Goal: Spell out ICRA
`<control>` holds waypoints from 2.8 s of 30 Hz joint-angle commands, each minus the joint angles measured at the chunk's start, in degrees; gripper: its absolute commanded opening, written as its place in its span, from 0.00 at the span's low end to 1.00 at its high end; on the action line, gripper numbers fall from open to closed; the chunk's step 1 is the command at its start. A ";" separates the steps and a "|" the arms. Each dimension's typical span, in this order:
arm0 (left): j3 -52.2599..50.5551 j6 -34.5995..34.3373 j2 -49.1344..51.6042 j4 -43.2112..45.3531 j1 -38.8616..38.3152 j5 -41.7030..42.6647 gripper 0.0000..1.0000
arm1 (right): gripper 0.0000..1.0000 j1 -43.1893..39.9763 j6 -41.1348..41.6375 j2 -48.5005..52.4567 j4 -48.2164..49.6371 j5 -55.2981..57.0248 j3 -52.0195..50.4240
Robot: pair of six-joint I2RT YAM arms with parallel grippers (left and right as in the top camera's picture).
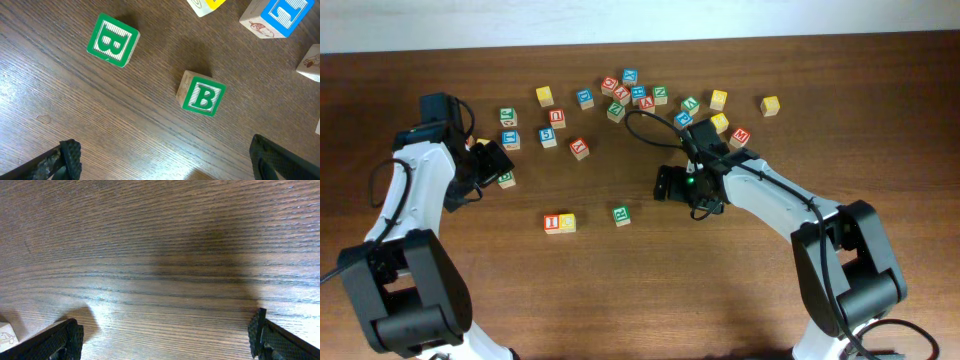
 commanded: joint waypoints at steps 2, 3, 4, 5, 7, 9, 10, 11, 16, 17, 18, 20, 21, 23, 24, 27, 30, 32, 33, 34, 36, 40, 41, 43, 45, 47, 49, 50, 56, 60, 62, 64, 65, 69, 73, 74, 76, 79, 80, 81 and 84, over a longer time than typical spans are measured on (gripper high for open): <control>0.52 0.31 0.20 -0.04 0.17 0.42 0.99 | 0.98 -0.66 -0.33 2.25 -0.28 2.01 -1.75; 0.52 0.31 0.20 -0.04 0.17 0.42 0.99 | 0.98 -0.66 -0.33 2.25 -0.28 2.01 -1.75; 0.52 0.31 0.20 -0.04 0.20 0.39 0.99 | 0.98 -0.66 -0.33 2.25 -0.28 2.01 -1.75; 0.52 0.31 0.20 -0.04 0.17 0.42 0.99 | 0.98 -0.66 -0.33 2.25 -0.28 2.01 -1.75; 0.52 0.31 0.20 -0.07 0.17 0.42 0.99 | 0.98 -0.66 -0.33 2.25 -0.28 2.01 -1.75; 0.52 0.31 0.20 -0.04 0.17 0.42 0.99 | 0.98 -0.66 -0.33 2.25 -0.26 2.03 -1.75; 0.52 0.31 0.20 -0.04 0.17 0.42 0.99 | 0.98 -0.66 -0.33 2.25 -0.28 2.01 -1.75; 0.52 0.31 0.20 -0.04 0.17 0.42 0.99 | 0.98 -0.66 -0.33 2.25 -0.28 2.01 -1.75; 0.52 0.31 0.20 -0.04 0.17 0.42 0.99 | 0.98 -0.66 -0.33 2.25 -0.28 2.03 -1.75; 0.52 0.31 0.20 -0.04 0.17 0.42 0.99 | 0.98 -0.66 -0.33 2.25 -0.28 2.03 -1.75; 0.52 0.31 0.20 -0.04 0.17 0.42 0.99 | 0.98 -0.66 -0.33 2.25 -0.24 2.03 -1.75; 0.52 0.31 0.20 -0.04 0.20 0.42 0.99 | 0.98 -0.66 -0.33 2.25 -0.13 2.03 -1.75; 0.52 0.31 0.20 -0.04 0.17 0.42 0.99 | 0.98 -0.66 -0.33 2.25 -0.11 2.01 -1.75; 0.52 0.31 0.20 -0.07 0.17 0.42 0.99 | 0.98 -0.66 -0.33 2.25 -0.11 2.03 -1.75; 0.52 0.31 0.20 -0.04 0.17 0.42 0.99 | 0.98 -0.66 -0.33 2.25 -0.13 2.03 -1.75; 0.52 0.31 0.20 -0.04 0.17 0.42 0.99 | 0.98 -0.66 -0.33 2.25 -0.11 2.01 -1.75; 0.52 0.31 0.20 -0.04 0.17 0.42 0.99 | 0.98 -0.66 -0.33 2.25 0.17 2.03 -1.75; 0.52 0.31 0.20 -0.04 0.17 0.42 0.99 | 0.99 -0.63 -0.33 2.25 0.28 2.01 -1.75; 0.52 0.31 0.20 -0.04 0.17 0.42 0.99 | 0.88 -0.59 -0.35 2.25 0.26 2.03 -1.75; 0.52 0.31 0.20 -0.04 0.17 0.42 0.99 | 0.73 -0.59 -0.33 2.25 0.11 2.01 -1.75; 0.52 0.31 0.20 -0.04 0.17 0.39 0.99 | 0.38 -0.59 -0.33 2.25 -0.28 2.01 -1.77; 0.52 0.31 0.20 -0.04 0.17 0.42 0.99 | 0.04 0.24 -0.35 2.27 -0.59 1.84 -1.77; 0.52 0.31 0.20 -0.04 0.17 0.42 0.99 | 0.04 0.96 -0.50 2.27 -0.22 1.88 -1.77; 0.52 0.31 0.20 -0.04 0.17 0.42 0.99 | 0.04 2.67 -1.44 2.27 0.79 2.12 -1.77; 0.52 0.31 0.20 -0.04 0.17 0.42 0.99 | 0.04 4.17 -1.42 2.27 1.75 2.69 -1.77; 0.52 0.31 0.20 -0.07 0.20 0.42 0.99 | 0.04 5.86 -1.42 2.27 2.89 3.98 -1.77; 0.52 0.31 0.20 -0.04 0.17 0.42 0.99 | 0.04 6.86 -1.42 2.27 3.82 5.11 -1.77; 0.52 0.31 0.20 -0.04 0.17 0.42 0.99 | 0.04 7.08 -1.42 2.27 4.33 5.31 -1.77; 0.52 0.31 0.20 -0.04 0.17 0.42 0.99 | 0.04 8.20 -1.42 2.32 8.17 6.29 -2.08; 0.52 0.31 0.20 -0.04 0.17 0.42 0.99 | 0.04 9.81 -1.40 2.34 8.96 6.36 -2.54; 0.52 0.31 0.20 -0.04 0.17 0.42 0.99 | 0.04 10.84 -1.40 2.34 9.01 6.43 -2.54; 0.52 0.31 0.20 -0.04 0.17 0.42 0.99 | 0.04 12.02 -1.40 2.47 9.01 8.72 -2.54; 0.52 0.31 0.20 -0.04 0.17 0.42 0.99 | 0.04 12.70 -1.38 2.75 9.38 10.97 -2.54; 0.52 0.31 0.20 -0.04 0.17 0.42 0.99 | 0.04 14.12 -1.18 4.07 11.37 12.39 -2.54; 0.52 0.31 0.20 -0.04 0.17 0.42 0.99 | 0.04 14.43 -1.20 4.31 11.52 12.41 -2.54; 0.52 0.31 0.20 -0.07 0.17 0.39 0.99 | 0.04 14.43 -1.20 4.31 11.52 12.39 -2.54; 0.52 0.31 0.20 -0.04 0.17 0.42 0.99 | 0.04 14.43 -1.20 4.31 11.47 12.37 -2.54; 0.52 0.31 0.20 -0.04 0.17 0.42 0.99 | 0.04 14.43 -1.20 4.31 11.28 11.89 -2.54; 0.52 0.31 0.20 -0.04 0.17 0.42 0.99 | 0.04 14.43 -1.20 4.31 11.28 11.52 -2.54; 0.52 0.31 0.20 -0.04 0.17 0.42 0.99 | 0.05 14.43 -1.20 4.31 11.30 10.78 -2.54; 0.52 0.31 0.20 -0.04 0.17 0.42 0.99 | 0.05 14.43 -1.20 4.31 11.30 10.62 -2.54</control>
